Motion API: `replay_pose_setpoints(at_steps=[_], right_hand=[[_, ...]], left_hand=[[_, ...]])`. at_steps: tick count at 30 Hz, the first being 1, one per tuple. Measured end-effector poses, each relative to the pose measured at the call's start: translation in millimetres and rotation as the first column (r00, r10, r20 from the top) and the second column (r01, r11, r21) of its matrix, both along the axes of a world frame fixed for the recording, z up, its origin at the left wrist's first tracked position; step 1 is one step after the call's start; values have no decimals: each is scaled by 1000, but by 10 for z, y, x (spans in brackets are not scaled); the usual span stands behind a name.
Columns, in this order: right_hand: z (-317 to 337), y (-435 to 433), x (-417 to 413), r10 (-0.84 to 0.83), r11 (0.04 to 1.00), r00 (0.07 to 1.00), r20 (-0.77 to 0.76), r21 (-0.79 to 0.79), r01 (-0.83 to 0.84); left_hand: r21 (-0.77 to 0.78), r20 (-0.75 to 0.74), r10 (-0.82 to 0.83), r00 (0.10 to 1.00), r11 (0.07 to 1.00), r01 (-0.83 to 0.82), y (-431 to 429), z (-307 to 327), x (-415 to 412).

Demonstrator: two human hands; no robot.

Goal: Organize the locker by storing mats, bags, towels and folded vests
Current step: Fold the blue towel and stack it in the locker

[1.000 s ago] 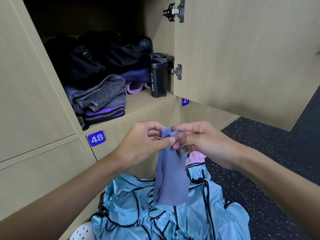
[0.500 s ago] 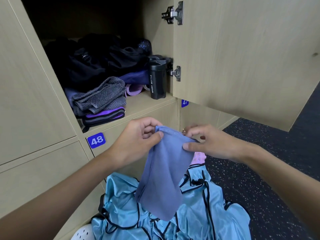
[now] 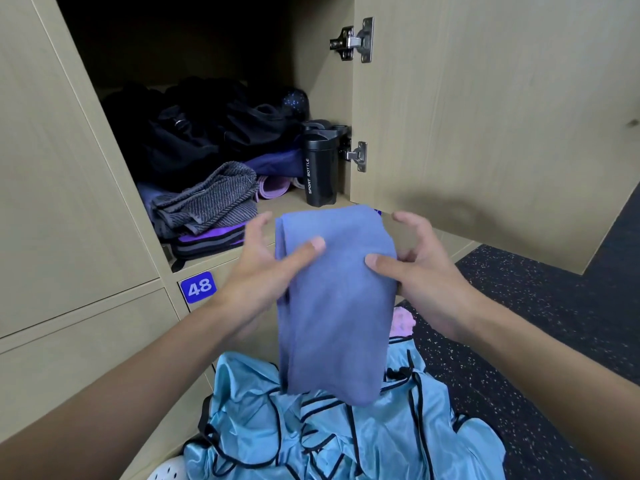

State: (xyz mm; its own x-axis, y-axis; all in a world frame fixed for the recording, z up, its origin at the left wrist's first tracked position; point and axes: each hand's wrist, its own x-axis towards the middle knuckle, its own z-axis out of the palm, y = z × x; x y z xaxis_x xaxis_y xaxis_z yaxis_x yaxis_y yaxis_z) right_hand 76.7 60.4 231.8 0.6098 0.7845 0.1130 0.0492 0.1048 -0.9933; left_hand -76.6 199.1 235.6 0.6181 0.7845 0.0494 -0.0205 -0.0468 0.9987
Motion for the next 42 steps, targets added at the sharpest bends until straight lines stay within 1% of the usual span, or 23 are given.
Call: replay_pose_setpoints(at_steps=[2,3,5,6,7,8,10,12,13,15,17,18,20,22,24,26,29,31,33,35,38,40,42], right_hand=[[26,31,14,-48,997,996,-72,59,53],[33,29,21,-36,998,997,-64,47,39],[26,4,12,83,995,997,-3,-50,-83],[10,1,0,144,986,989,12,-88,-142],[-1,1,-14,172,981,985,17,-96,-170],[-10,14,-18,155,985,988,13,-79,-153],[8,61,-20,39,999,999,-14,4,-39],[22,88,17,-48,996,998,-41,71,50],[17,85,45,-48,996,998,-47,75,51],[-14,57,98,36,999,998,-52,30,-35],[-50,25,120,138,989,990,40,-56,-136],[-73,20,123,156,984,982,109,-108,-144],[-84,24,128,126,983,971,205,-156,-94],[-63,15,142,105,984,965,242,-163,-66],[-25,-5,163,109,982,952,286,-178,-59],[-1,-24,181,113,981,932,344,-187,-50],[4,-33,193,101,981,902,419,-191,-21],[10,-28,179,51,992,929,367,-129,-4],[12,-8,125,-8,1000,979,203,-26,14],[-17,5,81,44,999,998,50,11,-44],[-26,11,6,181,983,983,13,-46,-180],[-1,25,-13,146,989,989,-9,-4,-146],[38,35,-18,41,997,998,-48,69,-38]], left_hand=[[-19,-93,-98,991,995,97,-72,-48,0],[-41,-58,-93,994,995,91,-77,-52,18],[-80,99,-13,995,997,21,-59,-6,38],[-103,149,37,988,994,-21,-23,9,44],[-113,159,61,985,993,-43,5,23,39],[-102,125,43,991,994,-30,1,34,21],[-83,-8,-65,998,995,64,-49,17,-19],[-96,-55,-141,989,986,135,-97,5,-26],[-94,-45,-153,987,985,148,-113,19,-23],[-76,-2,-124,992,989,124,-105,47,-18],[-80,29,-38,999,996,40,-67,63,-28],[-77,35,-17,999,997,20,-48,58,-33],[0,-17,-33,999,999,33,-26,54,-52],[131,-112,-68,991,988,83,-17,56,-63],[267,-196,-65,979,957,117,-27,56,-70],[411,-251,-16,968,904,122,-25,59,-75],[598,-260,65,963,794,108,-10,93,-84],[643,-224,94,970,762,75,-19,132,-80],[580,-173,63,983,813,50,-30,156,-64],[458,-85,48,995,889,-4,-50,175,-55],[265,46,105,993,958,-114,-70,212,-62],[131,39,130,991,982,-135,-70,222,-75],[-28,2,25,1000,999,-25,-83,202,-95]])
